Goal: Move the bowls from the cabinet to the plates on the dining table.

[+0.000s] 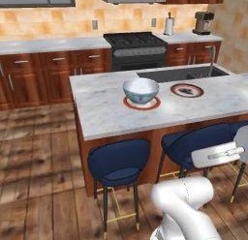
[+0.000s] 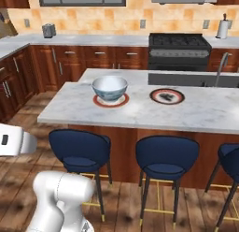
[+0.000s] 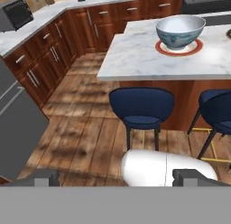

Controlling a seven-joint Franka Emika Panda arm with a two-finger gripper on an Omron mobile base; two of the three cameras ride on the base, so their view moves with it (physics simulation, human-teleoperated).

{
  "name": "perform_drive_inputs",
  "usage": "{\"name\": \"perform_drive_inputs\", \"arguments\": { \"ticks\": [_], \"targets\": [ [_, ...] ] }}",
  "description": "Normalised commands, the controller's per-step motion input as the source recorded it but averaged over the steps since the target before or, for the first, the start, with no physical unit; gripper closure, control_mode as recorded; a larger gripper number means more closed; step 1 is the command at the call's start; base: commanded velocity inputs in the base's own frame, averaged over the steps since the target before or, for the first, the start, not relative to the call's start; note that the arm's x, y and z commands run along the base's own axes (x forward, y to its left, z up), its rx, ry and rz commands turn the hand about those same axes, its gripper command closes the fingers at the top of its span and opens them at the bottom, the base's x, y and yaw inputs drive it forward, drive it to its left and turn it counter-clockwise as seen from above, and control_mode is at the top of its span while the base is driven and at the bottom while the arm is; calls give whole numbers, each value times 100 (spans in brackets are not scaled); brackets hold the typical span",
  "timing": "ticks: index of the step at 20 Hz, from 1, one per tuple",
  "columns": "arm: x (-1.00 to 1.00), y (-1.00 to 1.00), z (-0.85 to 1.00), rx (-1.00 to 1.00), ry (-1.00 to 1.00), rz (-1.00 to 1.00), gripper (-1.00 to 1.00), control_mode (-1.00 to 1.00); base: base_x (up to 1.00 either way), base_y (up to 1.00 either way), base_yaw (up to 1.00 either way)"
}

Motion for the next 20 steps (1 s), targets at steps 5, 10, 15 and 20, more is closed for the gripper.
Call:
{"name": "perform_drive_inputs", "arguments": {
  "ticks": [5, 10, 15, 20],
  "targets": [
    [0, 0, 0, 0, 0, 0, -100, 100, -9, 36, 1],
    [0, 0, 0, 0, 0, 0, -100, 100, -14, 52, 0],
    [0, 0, 0, 0, 0, 0, -100, 100, -12, 76, 0],
    [0, 0, 0, 0, 0, 0, -100, 100, -9, 60, 0]
  ]
}}
